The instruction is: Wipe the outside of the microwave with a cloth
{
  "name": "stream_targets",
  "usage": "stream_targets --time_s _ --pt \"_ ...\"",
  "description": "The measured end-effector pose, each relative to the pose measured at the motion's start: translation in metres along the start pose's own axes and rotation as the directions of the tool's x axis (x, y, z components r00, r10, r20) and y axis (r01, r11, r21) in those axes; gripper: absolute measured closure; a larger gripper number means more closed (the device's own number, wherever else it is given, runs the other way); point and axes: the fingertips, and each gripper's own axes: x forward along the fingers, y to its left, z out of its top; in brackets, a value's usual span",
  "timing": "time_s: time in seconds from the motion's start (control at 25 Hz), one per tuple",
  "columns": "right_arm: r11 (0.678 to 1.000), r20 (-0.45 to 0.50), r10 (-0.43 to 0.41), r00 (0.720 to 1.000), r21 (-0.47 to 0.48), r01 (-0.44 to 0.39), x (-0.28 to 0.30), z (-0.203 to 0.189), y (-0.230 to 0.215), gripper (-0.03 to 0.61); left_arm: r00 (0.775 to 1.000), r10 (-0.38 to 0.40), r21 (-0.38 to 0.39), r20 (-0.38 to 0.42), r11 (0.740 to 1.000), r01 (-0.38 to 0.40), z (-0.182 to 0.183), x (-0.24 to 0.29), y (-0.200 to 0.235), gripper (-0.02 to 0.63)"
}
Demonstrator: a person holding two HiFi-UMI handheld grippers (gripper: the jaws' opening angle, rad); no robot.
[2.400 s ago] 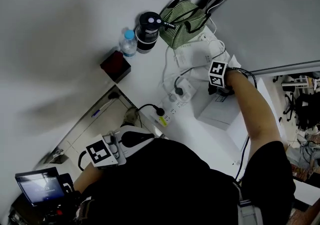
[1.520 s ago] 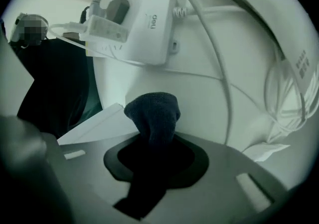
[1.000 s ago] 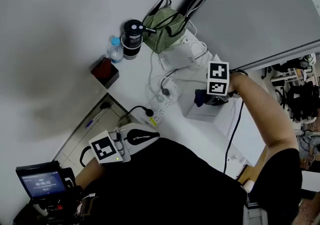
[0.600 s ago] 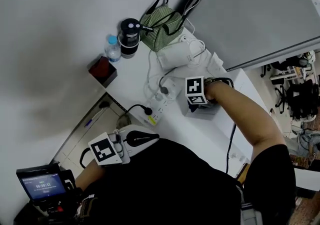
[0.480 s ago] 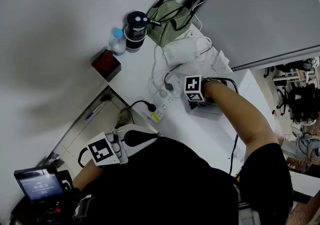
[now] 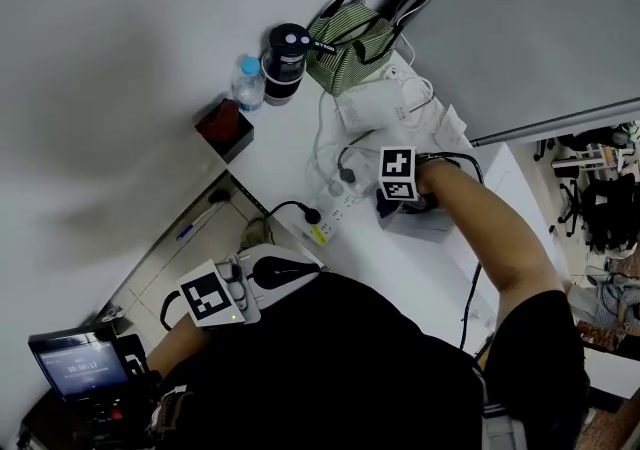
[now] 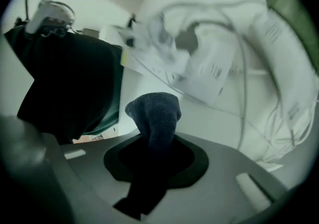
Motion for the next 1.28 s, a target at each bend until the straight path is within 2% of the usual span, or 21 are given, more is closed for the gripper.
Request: stream_targets --time_s 0.12,0.2,0.28,0.44,0.56,0.72,0.96,1.12,1.2,1.28 --pt "0.997 0.115 0.034 0.993 -0.075 -0.026 -0.078 -0.018 0.063 0.486 0.999 -0.039 0.008 0.0 0.999 0.039 0.01 0.014 -0.006 0.611" --pt "0.993 0.134 0.049 0.99 -0.111 -0.034 -0.109 -0.033 0.098 0.486 0.998 -0.061 0.012 0.004 0.998 0.061 0.018 0.021 -0.009 0.611" --pt "0.991 0.115 0.048 0.992 -0.127 -0.033 -0.11 -0.04 0.113 0.486 0.997 -0.076 0.021 0.009 0.997 0.076 0.025 0.027 -0.011 0.611" --pt "0.992 -0.004 0.012 1.0 -0.128 -0.013 -0.066 -0.035 0.102 0.486 0.996 -0.093 0.044 0.005 0.995 0.093 0.029 0.035 -0.019 0.611" --pt "0.993 -0.065 0.037 0.997 -0.109 -0.044 -0.031 -0.018 0.084 0.486 0.997 -0.08 0.031 0.021 0.996 0.08 0.026 0.031 -0.018 0.611" --pt "0.995 -0.086 0.075 0.993 -0.062 -0.081 0.018 0.007 0.054 0.488 0.999 -0.025 0.0 0.047 1.0 0.025 0.016 0.013 -0.006 0.611" --pt "0.999 -0.086 0.029 0.996 -0.023 -0.031 0.068 0.028 0.014 0.488 0.997 0.028 -0.019 0.066 0.999 -0.027 0.004 -0.007 0.004 0.611" --pt "0.998 -0.078 0.055 0.995 -0.018 -0.056 0.061 0.026 0.021 0.486 0.998 0.022 -0.001 0.064 1.0 -0.022 0.006 -0.007 0.002 0.611" --pt "0.996 -0.068 0.075 0.995 -0.034 -0.078 0.036 0.019 0.036 0.486 0.998 0.003 0.019 0.06 1.0 -0.004 0.01 -0.002 0.001 0.611" --pt "0.995 -0.018 0.07 0.997 -0.07 -0.071 -0.005 0.012 0.059 0.486 0.998 -0.023 0.046 0.05 0.999 0.021 0.015 0.005 -0.001 0.611"
